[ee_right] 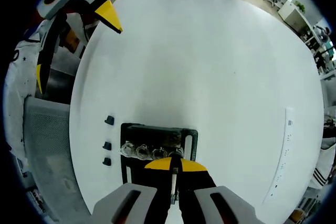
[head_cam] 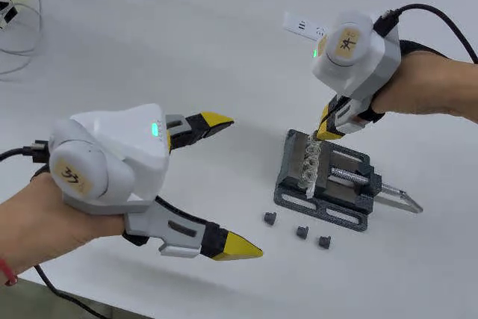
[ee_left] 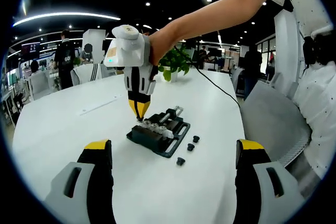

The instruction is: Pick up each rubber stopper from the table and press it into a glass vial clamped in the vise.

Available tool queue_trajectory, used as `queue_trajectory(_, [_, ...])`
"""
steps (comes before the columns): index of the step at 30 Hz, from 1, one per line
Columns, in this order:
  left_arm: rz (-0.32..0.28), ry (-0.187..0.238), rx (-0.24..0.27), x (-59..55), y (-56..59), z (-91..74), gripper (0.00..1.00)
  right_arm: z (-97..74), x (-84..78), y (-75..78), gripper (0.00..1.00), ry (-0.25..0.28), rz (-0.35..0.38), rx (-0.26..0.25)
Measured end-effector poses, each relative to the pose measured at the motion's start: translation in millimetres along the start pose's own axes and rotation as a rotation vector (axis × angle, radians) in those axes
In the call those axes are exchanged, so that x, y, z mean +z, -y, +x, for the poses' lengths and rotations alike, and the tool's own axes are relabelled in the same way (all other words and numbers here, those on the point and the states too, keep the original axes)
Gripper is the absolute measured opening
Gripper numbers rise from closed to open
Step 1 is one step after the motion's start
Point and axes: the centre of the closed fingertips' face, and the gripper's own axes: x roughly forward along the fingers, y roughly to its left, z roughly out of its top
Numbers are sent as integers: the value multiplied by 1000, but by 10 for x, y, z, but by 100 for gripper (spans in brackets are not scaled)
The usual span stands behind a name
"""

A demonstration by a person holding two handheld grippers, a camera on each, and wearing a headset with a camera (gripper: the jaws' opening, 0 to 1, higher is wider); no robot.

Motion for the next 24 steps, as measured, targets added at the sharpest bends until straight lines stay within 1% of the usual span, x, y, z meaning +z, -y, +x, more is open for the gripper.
queue_trajectory(2, [-1, -13, -7, -42, 18, 4, 98, -9, -2, 12, 0, 15, -2, -2])
queue_trajectory(3, [4, -24, -10, -74, 25, 6, 98, -8, 6, 20, 0, 38, 46, 1])
queue_trajectory(5, [2, -36, -17, -114, 37, 10, 98, -13, -13, 37, 0, 52, 43, -2])
queue_trajectory(8, [15, -77, -30, -219, 68, 18, 98, -35, -3, -8, 0, 76, 46, -21])
queue_trajectory(9, [13, -83, -31, -239, 73, 19, 98, -37, -1, -11, 0, 83, 37, -28])
queue_trajectory(11, [10, -88, -36, -244, 94, 19, 98, -35, 5, -2, 0, 95, 49, -36])
queue_trajectory(13, [7, -86, -38, -228, 118, 24, 98, -30, 2, 12, 0, 108, 42, -44])
queue_trajectory(17, [8, -90, -43, -205, 160, 38, 98, -39, -19, -4, 0, 136, 64, -52])
queue_trajectory(20, [10, -92, -46, -186, 181, 41, 97, -43, -22, 18, 0, 163, 95, -61])
queue_trajectory(21, [11, -93, -46, -182, 184, 40, 97, -45, -26, 11, 0, 167, 90, -63])
queue_trajectory(22, [11, -93, -46, -179, 186, 39, 97, -43, -39, -7, 1, 166, 93, -63])
queue_trajectory(24, [12, -94, -47, -175, 194, 36, 97, -60, -50, -15, 3, 187, 107, -77])
